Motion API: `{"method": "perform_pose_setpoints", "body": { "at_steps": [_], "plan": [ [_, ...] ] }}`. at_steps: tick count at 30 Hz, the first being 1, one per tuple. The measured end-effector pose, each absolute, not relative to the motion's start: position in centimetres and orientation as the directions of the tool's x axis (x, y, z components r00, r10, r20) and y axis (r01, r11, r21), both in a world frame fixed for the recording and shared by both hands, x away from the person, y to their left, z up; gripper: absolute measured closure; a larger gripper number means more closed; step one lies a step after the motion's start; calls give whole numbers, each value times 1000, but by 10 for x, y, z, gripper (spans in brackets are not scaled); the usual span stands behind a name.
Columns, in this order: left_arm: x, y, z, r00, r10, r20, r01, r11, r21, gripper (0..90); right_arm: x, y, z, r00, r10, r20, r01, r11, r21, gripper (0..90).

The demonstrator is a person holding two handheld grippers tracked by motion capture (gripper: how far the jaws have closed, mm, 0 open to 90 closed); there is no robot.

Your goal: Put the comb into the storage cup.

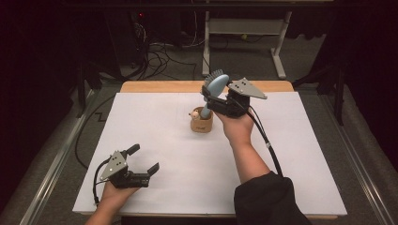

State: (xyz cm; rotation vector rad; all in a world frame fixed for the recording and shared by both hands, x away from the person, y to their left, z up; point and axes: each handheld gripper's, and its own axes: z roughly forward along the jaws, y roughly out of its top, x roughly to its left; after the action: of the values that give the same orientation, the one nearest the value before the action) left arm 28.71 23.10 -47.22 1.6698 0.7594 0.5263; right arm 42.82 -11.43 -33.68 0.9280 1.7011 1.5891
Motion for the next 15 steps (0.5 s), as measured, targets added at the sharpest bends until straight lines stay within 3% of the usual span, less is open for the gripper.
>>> {"method": "perform_pose_setpoints", "body": {
  "at_steps": [15],
  "plan": [
    [287, 232, -472, 688, 724, -54, 199, -116, 973, 0, 438, -105, -353, -559, 829, 28, 99, 34, 994, 207]
  ]
}}
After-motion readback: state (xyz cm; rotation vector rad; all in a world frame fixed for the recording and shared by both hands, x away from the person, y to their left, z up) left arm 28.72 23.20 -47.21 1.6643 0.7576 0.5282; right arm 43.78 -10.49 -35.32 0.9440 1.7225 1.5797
